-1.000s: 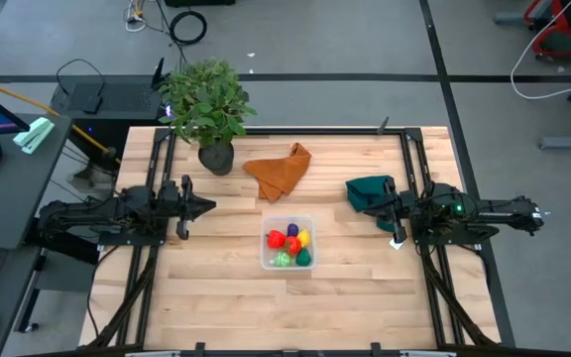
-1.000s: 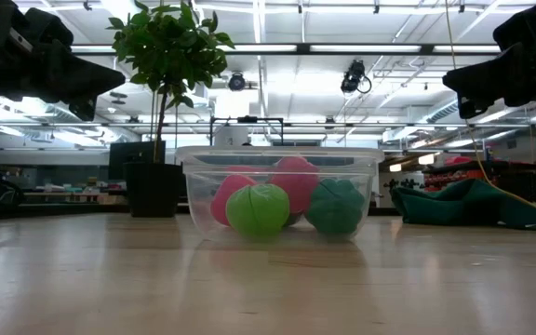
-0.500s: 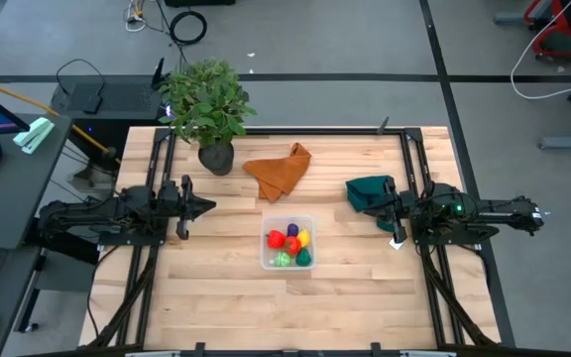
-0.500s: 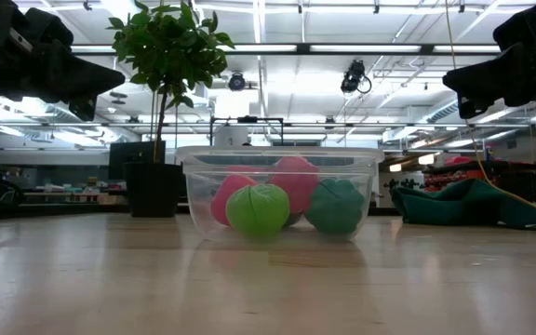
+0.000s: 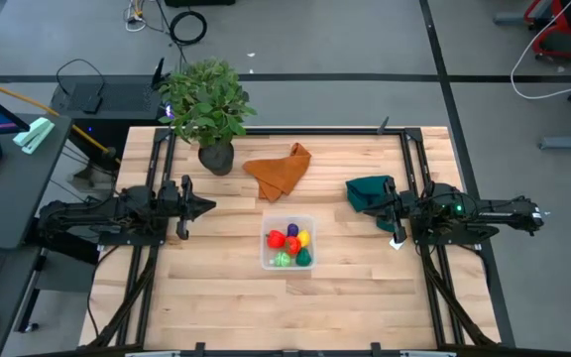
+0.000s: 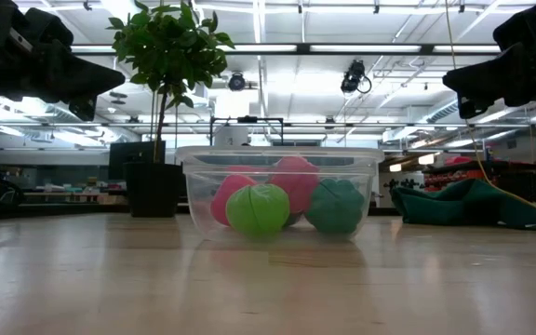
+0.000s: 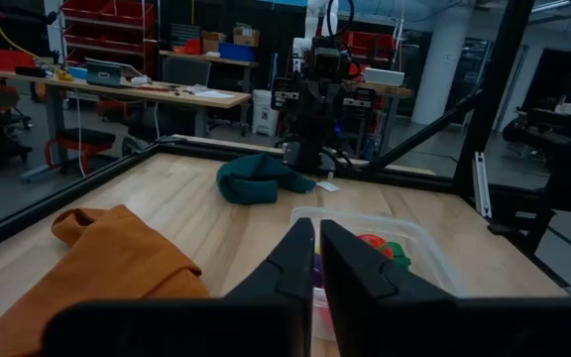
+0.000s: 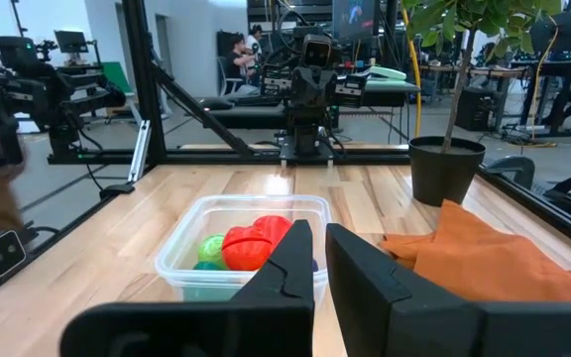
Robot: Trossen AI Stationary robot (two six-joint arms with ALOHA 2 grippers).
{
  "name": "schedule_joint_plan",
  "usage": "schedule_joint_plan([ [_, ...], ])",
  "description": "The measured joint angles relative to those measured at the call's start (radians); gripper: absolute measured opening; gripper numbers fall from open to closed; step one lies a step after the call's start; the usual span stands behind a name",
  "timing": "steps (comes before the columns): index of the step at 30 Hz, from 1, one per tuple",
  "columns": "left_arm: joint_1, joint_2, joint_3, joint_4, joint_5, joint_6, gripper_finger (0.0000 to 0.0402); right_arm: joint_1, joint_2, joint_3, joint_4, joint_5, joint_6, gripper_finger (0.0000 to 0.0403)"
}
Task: Pick and placing Produce into tupperware
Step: Return to Home Position
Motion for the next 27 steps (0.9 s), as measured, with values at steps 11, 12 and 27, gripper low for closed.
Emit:
schedule_joint_plan([
  [11, 0.0, 0.0, 0.0, 0.0, 0.0, 0.0, 0.0034, 0.0, 0.0, 0.0, 0.0, 0.0, 0.0, 0.0001],
  [12, 0.0, 0.0, 0.0, 0.0, 0.0, 0.0, 0.0036, 0.0, 0.0, 0.0, 0.0, 0.0, 0.0, 0.0001],
  [27, 0.0, 0.0, 0.0, 0.0, 0.0, 0.0, 0.0021, 0.0, 0.0, 0.0, 0.0, 0.0, 0.0, 0.0001],
])
